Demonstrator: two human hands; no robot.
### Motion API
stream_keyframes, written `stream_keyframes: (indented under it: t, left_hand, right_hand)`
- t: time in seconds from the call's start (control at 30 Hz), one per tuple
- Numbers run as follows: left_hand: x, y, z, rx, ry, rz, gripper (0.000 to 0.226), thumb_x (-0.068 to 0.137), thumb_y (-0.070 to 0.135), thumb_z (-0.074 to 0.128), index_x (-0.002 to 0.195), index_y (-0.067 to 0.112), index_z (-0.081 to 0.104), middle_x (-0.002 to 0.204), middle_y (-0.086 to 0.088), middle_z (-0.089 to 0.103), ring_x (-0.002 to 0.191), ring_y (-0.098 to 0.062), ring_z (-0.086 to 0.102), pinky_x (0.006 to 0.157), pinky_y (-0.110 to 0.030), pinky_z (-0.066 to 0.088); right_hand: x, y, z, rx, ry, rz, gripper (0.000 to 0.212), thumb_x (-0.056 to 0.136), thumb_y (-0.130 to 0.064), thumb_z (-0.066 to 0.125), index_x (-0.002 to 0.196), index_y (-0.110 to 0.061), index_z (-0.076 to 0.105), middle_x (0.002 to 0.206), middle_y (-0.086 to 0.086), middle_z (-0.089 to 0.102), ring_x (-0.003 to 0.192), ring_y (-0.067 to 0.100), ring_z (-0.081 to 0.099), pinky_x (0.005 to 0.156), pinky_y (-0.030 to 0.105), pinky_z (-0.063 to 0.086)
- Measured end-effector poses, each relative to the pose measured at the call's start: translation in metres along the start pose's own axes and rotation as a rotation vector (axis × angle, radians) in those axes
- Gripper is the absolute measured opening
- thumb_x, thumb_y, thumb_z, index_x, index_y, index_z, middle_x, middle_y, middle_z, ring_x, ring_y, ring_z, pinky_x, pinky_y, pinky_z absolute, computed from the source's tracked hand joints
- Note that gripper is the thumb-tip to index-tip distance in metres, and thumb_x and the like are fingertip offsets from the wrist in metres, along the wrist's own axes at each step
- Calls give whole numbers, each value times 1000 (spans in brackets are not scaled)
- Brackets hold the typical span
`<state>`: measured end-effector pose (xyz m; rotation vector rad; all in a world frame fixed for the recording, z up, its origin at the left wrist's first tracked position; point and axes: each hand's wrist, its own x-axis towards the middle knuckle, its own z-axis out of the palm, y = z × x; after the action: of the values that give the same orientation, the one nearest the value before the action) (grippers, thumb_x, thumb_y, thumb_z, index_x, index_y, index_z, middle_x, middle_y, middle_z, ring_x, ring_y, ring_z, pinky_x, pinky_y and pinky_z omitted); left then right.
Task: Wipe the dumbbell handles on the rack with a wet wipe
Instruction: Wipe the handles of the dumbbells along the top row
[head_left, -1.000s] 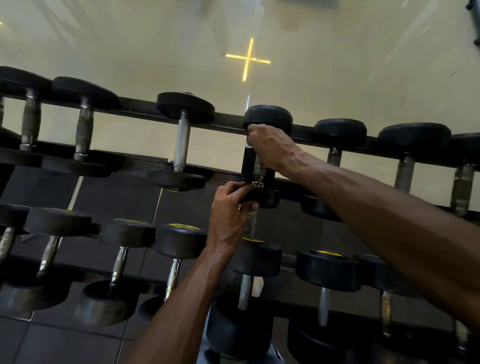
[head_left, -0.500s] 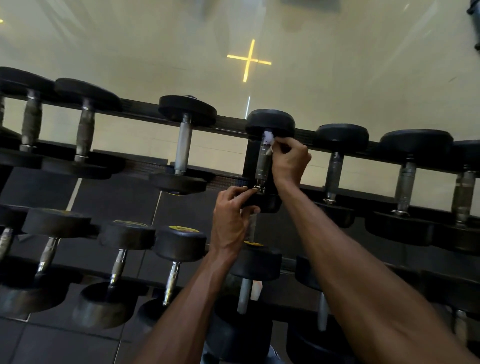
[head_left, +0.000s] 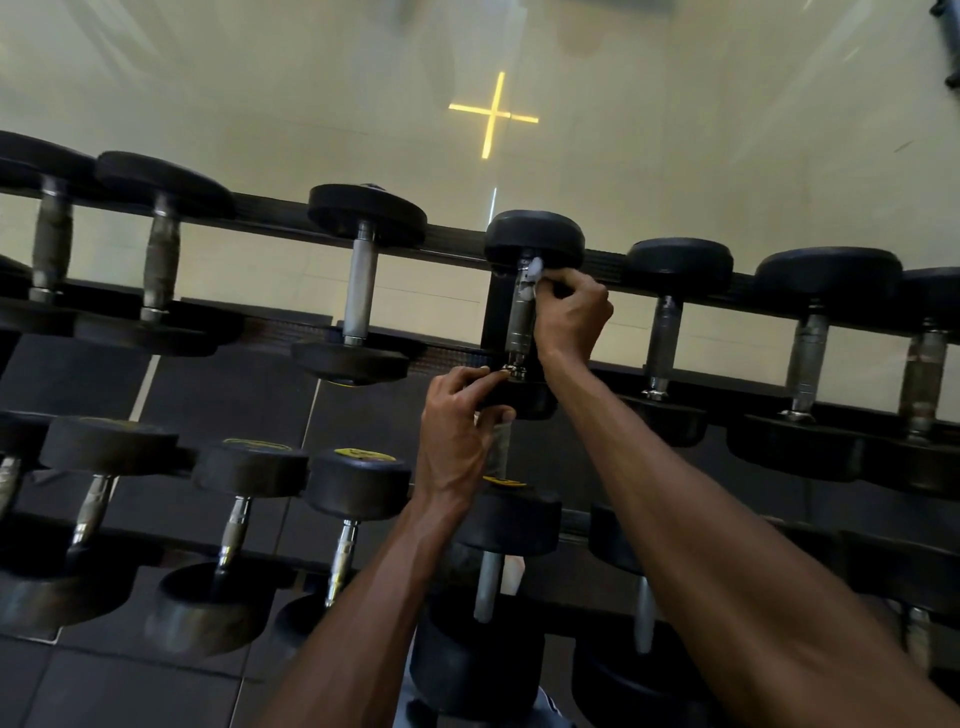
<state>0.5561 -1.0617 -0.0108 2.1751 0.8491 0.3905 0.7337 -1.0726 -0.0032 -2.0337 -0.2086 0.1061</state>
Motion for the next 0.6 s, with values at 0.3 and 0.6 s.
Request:
stream_keyframes:
  t: [0.3, 0.6]
  left_hand:
    - [1, 2, -3, 18, -10, 23, 47, 81, 17, 83, 127, 21, 73, 118, -2, 67, 112, -23, 57, 92, -32, 51]
    - [3, 4, -5, 28, -15, 12, 49, 78, 15, 85, 125, 21, 73, 115, -2, 67, 109, -24, 58, 90, -31, 50]
  right_hand:
    - [-4, -1, -5, -289, -186, -385, 13, 97, -11, 65, 89, -6, 74, 103, 4, 60, 85, 7, 57, 69, 6, 43]
    - [-3, 5, -31, -379, -498, -559, 14, 96, -10, 65, 98, -5, 78, 109, 7, 61, 88, 10, 58, 77, 10, 48]
